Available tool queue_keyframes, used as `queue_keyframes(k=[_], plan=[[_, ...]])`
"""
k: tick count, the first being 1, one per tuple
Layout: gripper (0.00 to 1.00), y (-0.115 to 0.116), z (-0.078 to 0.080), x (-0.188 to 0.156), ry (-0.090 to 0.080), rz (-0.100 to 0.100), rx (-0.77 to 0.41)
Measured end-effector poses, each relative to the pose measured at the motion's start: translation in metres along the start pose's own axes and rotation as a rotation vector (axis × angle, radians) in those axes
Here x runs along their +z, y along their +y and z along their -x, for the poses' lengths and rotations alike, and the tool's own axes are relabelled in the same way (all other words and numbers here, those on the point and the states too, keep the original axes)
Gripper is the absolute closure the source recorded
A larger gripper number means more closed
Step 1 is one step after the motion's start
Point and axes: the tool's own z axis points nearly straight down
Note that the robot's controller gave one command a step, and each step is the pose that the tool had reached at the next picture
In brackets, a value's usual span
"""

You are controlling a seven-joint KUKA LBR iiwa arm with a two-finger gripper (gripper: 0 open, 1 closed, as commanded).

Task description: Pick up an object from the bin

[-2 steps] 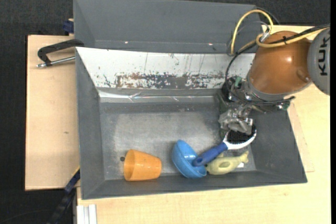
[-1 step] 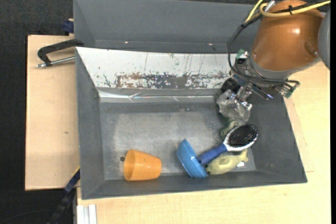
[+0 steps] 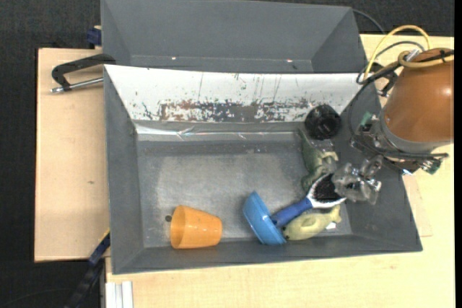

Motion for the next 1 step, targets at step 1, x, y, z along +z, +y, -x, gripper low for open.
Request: queue_keyframes(k=[1], plan=[[0.0, 0.0001, 0.0069, -0.0022, -0.007, -0.005, -0.008]])
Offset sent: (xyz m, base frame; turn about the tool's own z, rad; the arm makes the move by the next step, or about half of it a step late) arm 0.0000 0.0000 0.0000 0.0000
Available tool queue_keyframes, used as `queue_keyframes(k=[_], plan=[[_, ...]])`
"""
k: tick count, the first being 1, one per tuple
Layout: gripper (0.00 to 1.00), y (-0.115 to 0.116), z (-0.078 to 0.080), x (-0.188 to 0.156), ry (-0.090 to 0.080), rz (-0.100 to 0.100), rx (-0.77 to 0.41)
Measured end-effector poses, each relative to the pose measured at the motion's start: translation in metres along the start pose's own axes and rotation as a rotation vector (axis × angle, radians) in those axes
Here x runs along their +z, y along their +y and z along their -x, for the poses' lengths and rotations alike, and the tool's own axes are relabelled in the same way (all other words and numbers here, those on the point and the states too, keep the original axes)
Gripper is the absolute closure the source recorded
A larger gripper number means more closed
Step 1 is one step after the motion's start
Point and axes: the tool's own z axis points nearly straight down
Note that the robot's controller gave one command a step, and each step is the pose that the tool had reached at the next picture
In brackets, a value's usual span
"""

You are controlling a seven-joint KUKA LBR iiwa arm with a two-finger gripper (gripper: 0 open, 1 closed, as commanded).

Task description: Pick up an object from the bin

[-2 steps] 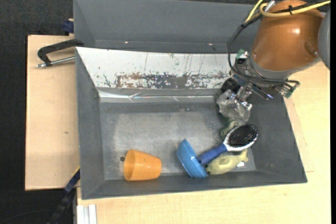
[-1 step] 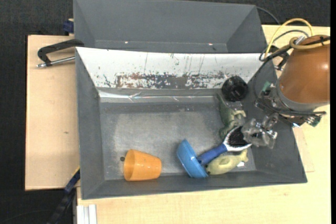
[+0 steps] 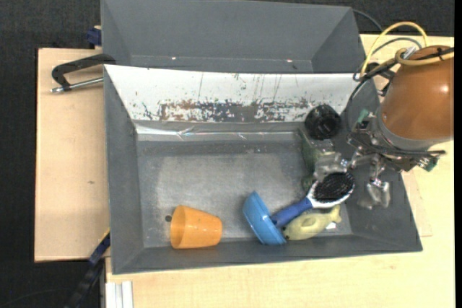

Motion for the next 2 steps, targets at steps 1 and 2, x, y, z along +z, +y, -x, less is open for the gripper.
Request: queue_keyframes(k=[1, 2], plan=[[0.0, -0.017, 0.022, 0.0691, 0.002, 0.004, -0.27], [1.0, -0.0184, 0.0218, 0.0662, 0.002, 0.001, -0.268]])
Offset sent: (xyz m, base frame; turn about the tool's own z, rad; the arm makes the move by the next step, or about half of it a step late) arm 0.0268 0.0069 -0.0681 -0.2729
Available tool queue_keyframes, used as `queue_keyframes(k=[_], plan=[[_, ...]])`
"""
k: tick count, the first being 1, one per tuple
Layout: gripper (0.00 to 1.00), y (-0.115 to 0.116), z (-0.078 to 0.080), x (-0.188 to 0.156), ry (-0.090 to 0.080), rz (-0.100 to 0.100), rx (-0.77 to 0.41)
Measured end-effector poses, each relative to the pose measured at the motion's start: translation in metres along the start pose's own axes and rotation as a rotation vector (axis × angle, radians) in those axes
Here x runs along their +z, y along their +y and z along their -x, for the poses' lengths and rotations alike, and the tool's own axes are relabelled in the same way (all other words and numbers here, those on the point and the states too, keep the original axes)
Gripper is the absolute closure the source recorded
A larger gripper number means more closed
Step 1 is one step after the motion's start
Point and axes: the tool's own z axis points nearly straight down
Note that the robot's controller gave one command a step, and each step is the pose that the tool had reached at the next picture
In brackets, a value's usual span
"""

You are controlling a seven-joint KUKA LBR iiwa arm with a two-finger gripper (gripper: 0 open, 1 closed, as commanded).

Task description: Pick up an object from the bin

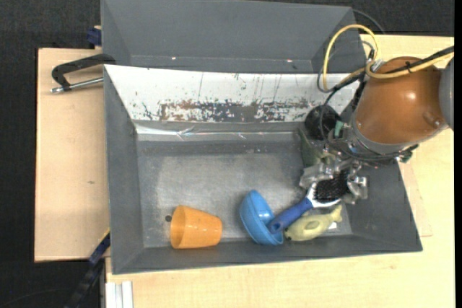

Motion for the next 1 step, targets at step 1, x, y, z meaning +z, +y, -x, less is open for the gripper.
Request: queue_keyframes(k=[1], plan=[[1.0, -0.0272, -0.0093, -0.1416, -0.004, -0.014, -0.064]])
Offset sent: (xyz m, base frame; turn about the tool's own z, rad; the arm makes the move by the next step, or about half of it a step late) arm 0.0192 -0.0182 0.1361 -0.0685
